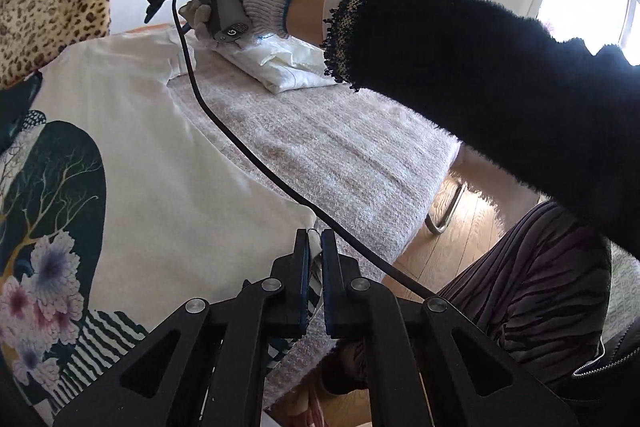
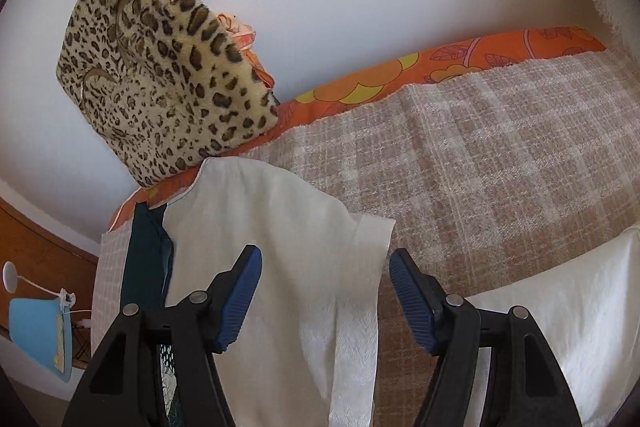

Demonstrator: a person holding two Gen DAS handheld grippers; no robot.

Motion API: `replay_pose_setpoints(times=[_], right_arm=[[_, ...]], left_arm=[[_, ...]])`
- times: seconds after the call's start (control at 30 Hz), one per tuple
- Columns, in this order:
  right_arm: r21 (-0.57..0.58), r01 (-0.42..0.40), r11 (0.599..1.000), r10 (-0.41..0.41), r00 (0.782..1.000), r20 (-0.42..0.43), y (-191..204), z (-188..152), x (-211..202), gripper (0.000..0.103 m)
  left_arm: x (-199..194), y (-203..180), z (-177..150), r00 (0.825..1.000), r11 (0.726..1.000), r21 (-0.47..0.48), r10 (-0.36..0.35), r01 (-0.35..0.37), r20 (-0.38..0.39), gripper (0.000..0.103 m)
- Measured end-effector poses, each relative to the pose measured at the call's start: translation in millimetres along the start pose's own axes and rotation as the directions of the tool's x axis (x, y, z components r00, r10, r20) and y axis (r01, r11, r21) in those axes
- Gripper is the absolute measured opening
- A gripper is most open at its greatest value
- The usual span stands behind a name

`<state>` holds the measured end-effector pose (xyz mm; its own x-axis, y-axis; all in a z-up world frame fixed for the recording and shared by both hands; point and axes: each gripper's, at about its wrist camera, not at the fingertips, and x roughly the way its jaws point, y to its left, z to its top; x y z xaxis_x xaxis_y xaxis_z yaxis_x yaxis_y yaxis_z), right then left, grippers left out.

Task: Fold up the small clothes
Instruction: 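Grasp the cream hem with the left tool while the right tool grips the cream shoulder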

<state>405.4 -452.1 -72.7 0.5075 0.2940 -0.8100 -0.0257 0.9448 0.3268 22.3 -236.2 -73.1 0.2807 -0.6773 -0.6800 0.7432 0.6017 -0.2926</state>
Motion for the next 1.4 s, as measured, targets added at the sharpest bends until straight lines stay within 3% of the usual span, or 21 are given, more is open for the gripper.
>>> replay_pose_setpoints(times=[0.17,0.3,0.43,0.6,0.9,1.13,1.4], right_arm=[[0.062,0.022,0.998,-0.021,1.000,-0.020,-18.5,8.3,22.3,0.065],[0.060,-0.022,0.998,0.024,0.999,-0.032,-20.0,9.8,29.3,0.023],[0.006,-0.004,1.000,0.004,1.000,-0.013,-4.9,11.0,22.9,0.005],[-0.060,0.032,0.998,-0.030,0.999,0.030,27.0,21.6,3.6,0.002],[-0.147,0.111,0.983,-0.103,0.993,0.062,95.9,30.9,-11.1,0.001],[-0.275,0.175,0.945,-0.168,0.984,0.052,172.0,21.7,11.5,0.001],[-0.431,0.195,0.881,-0.213,0.977,0.008,248.3,-16.5,69.7,0.000]], left_arm=[[-0.1,7.8,0.0,0.999,0.998,-0.041,-0.038,0.038,0.012,0.004],[0.6,16.7,0.3,0.998,0.996,-0.076,-0.053,0.055,0.020,0.003],[-11.1,29.5,-1.1,0.997,0.989,-0.137,-0.048,0.056,0.060,0.003],[-36.8,46.2,-6.6,0.991,0.977,-0.210,-0.005,0.033,0.133,0.003],[-67.1,63.1,-24.7,0.980,0.954,-0.298,0.034,0.025,0.194,0.003],[-90.5,82.2,-41.3,0.971,0.931,-0.364,0.084,0.003,0.223,0.003],[-97.5,104.6,-73.2,0.972,0.879,-0.476,0.123,-0.012,0.203,0.003]])
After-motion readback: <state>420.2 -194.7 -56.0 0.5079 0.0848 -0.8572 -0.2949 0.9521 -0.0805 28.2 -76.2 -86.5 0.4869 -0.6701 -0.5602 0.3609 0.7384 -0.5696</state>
